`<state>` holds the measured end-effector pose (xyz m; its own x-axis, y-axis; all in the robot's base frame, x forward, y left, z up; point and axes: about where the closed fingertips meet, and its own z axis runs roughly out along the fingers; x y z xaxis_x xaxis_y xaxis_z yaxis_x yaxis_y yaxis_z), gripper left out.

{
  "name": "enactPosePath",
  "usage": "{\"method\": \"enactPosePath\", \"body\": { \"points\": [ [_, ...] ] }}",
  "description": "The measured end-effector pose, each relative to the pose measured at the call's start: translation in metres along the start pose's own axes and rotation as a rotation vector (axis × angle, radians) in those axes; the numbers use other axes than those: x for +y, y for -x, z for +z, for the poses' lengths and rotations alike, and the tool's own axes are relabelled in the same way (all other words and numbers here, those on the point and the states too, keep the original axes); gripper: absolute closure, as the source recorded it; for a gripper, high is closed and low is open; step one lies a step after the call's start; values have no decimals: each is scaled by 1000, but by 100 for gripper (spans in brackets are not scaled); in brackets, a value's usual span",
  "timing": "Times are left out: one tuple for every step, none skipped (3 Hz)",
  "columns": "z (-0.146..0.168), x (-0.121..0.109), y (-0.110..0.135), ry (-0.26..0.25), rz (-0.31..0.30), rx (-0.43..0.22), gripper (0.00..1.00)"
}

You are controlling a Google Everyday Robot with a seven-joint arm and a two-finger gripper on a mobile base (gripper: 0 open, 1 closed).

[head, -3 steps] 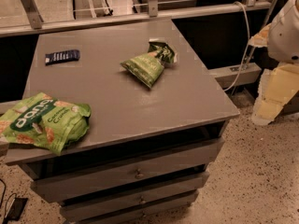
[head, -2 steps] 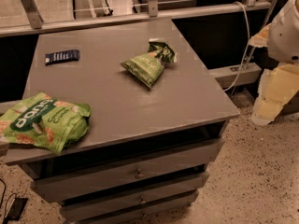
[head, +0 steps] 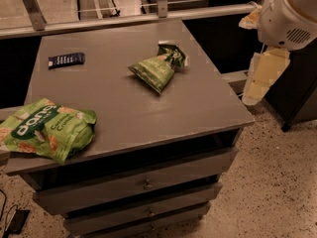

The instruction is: Move green jalapeno chip bag near green rice chip bag

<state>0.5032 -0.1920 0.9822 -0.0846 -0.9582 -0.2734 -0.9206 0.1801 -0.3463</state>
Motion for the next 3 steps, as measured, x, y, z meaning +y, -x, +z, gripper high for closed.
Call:
{"method": "enactPosePath", "body": {
  "points": [
    [23,-32,25,-23,-56,-81,0],
    [51,-57,53,-76,-83,-174,0],
    [51,-57,53,-76,-83,-174,0]
  ]
}}
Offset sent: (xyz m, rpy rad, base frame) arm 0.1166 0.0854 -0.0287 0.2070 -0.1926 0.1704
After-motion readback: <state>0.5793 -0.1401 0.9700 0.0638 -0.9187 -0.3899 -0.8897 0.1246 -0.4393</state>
